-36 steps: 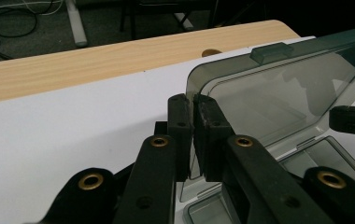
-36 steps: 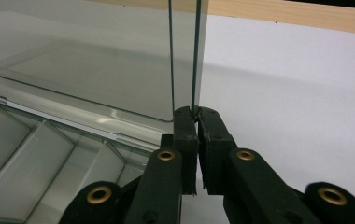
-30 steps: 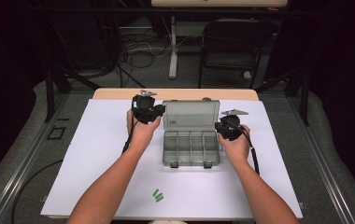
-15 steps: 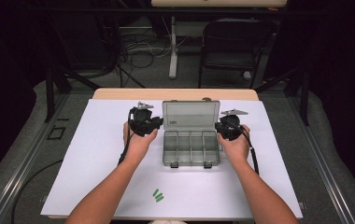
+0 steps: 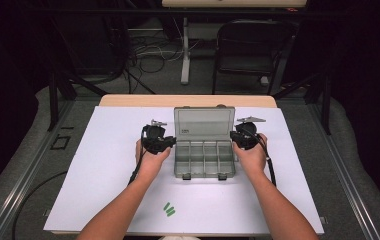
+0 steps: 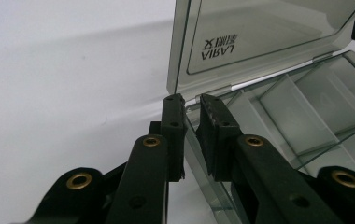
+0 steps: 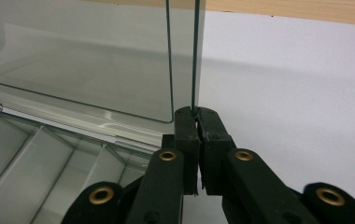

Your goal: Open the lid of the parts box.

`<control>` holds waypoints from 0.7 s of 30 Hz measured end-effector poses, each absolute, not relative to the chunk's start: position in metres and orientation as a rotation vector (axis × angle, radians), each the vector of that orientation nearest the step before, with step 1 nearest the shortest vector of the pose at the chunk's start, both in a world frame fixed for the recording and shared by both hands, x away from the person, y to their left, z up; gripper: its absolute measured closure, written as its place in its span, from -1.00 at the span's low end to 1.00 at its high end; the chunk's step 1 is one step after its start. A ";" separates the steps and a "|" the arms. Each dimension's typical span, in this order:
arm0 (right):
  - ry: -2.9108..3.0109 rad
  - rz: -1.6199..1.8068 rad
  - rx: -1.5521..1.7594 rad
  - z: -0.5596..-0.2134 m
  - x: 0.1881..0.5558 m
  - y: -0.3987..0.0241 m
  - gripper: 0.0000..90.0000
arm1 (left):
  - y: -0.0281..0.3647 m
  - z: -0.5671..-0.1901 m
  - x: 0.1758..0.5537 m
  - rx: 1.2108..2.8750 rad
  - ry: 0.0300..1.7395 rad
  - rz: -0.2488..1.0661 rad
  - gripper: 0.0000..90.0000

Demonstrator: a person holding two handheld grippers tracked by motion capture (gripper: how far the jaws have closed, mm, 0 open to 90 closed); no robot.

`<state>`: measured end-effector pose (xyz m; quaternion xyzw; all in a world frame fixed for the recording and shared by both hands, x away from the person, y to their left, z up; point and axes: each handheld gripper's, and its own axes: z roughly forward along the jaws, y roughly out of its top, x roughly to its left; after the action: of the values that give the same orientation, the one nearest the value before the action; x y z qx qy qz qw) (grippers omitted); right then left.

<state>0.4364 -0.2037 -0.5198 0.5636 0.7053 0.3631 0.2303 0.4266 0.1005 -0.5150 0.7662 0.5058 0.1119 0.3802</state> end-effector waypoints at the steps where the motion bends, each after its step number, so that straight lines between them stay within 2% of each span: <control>1: 1.937 1.003 1.546 -0.520 0.437 -0.204 0.95 | 0.100 -0.516 0.427 1.958 1.295 0.282 0.79; 21: 1.936 1.014 1.561 -0.521 0.438 -0.204 0.96 | 0.094 -0.528 0.428 1.961 1.300 0.258 0.88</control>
<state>0.4382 -0.2042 -0.5207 0.5662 0.7021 0.3678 0.2262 0.4280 0.0935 -0.5277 0.7671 0.5086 0.1008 0.3778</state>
